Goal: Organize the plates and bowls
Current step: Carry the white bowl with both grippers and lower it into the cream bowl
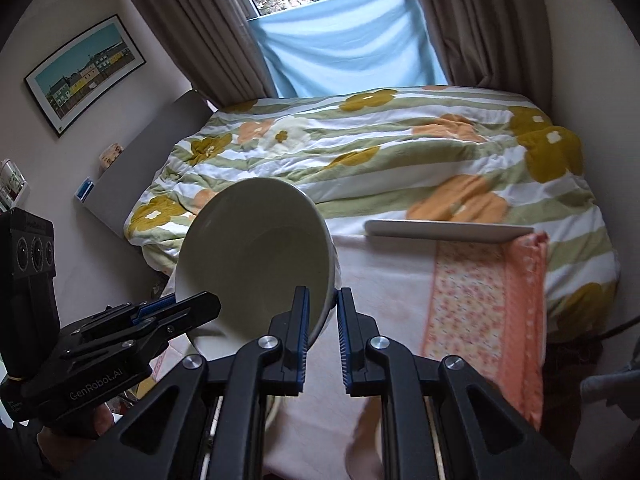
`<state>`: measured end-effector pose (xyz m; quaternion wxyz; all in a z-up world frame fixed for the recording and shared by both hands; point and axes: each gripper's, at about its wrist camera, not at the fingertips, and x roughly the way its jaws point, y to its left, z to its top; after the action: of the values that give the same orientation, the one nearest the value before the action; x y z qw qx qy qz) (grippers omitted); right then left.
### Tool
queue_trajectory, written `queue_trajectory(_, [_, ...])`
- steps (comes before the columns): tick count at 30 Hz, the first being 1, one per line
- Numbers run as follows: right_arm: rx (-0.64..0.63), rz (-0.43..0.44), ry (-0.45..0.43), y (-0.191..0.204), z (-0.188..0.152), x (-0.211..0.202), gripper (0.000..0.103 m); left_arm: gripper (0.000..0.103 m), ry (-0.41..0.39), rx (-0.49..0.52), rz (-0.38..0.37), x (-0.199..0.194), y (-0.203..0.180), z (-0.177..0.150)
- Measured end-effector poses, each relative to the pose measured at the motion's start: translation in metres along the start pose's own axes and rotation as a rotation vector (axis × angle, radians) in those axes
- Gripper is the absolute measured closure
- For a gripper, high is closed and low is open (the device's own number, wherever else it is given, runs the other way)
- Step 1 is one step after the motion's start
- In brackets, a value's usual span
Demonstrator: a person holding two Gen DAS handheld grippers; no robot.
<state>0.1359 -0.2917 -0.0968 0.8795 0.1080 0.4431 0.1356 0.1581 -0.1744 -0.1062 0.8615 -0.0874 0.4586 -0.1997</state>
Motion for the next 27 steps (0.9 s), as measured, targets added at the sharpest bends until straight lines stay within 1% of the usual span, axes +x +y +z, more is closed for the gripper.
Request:
queue_trajectory(4, [0.035, -0.051, 0.013, -0.040, -0.028, -0.029, 0.090, 0.085, 0.054, 0.019, -0.039, 0.018, -0.046, -0.028])
queue_trajectory(8, [0.086, -0.082, 0.036, -0.069, -0.054, -0.042, 0.090, 0.085, 0.122, 0.041, -0.047, 0.037, -0.071, -0.051])
queue_trajectory(14, [0.162, -0.094, 0.081, -0.096, -0.088, -0.036, 0.090, 0.085, 0.205, 0.071, -0.031, 0.062, -0.084, -0.077])
queue_trajectory(17, [0.196, -0.095, 0.099, -0.107, -0.100, -0.029, 0.090, 0.085, 0.244, 0.081, -0.024, 0.077, -0.082, -0.084])
queue_trajectory(21, [0.191, -0.108, 0.134, -0.112, -0.109, -0.015, 0.090, 0.085, 0.283, 0.092, -0.006, 0.093, -0.077, -0.092])
queue_trajectory(27, [0.191, -0.128, 0.157, -0.113, -0.117, 0.003, 0.090, 0.085, 0.328, 0.095, 0.011, 0.111, -0.068, -0.099])
